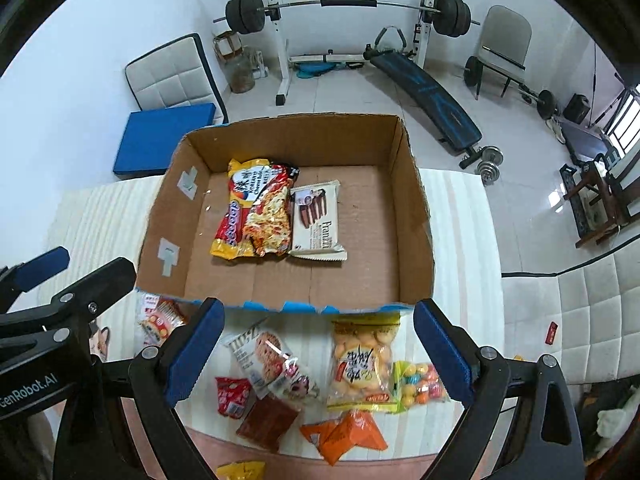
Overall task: Organize snacks
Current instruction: 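Move both tools back over the remaining snacks on the table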
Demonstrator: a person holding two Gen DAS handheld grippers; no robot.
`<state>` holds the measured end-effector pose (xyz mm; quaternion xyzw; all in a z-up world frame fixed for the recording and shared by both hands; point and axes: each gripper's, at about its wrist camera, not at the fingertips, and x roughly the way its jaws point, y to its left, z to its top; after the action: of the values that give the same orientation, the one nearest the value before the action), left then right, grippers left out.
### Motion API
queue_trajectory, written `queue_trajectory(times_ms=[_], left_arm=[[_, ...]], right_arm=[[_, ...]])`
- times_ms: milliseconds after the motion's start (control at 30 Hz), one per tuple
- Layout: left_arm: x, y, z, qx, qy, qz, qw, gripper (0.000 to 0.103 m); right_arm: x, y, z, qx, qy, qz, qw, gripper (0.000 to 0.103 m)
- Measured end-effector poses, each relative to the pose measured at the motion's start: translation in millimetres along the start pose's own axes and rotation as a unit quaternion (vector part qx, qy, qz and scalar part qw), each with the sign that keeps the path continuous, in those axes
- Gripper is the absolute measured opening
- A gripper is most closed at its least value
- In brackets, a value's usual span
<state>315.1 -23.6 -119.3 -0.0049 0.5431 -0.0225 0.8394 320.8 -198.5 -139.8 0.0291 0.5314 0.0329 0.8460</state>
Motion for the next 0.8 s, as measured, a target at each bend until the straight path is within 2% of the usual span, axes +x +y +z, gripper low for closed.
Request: queue_trajectory(times_ms=[100,200,367,400,433,600,800], left_arm=[[-10,0,-14,-0.003,0.001,0.000,1.0000,0.092],[-8,2,-34,-0.009,0.019,-0.004,0.9998,0.092],[24,6,-81,-0.022,0.078,-0.005,0.9967,0.092],[35,6,-90,-0.021,0.061,-0.006,0.9979,0.092],[46,6,-100,-0.022,0.076,-0.003,0.9968,0.092],[90,0,-135,-0.016,0.129,0.011,0.9914,0.092],[124,-18,-161,0.016,0.162,0.029,0.9863,0.092]], right_arm=[[-5,-5,-14,0.012,0.013,0.013,1.000,0.097],[-1,-18,-39,0.034,0.042,0.029,0.998,0.097],[33,-46,-83,0.089,0.112,0.047,0.989,0.097],[44,-52,-93,0.103,0.128,0.048,0.985,0.097],[51,-56,-99,0.113,0.139,0.048,0.983,0.097],[101,-82,-138,0.186,0.198,0.058,0.961,0.097],[156,-101,-175,0.287,0.258,0.077,0.919,0.097]])
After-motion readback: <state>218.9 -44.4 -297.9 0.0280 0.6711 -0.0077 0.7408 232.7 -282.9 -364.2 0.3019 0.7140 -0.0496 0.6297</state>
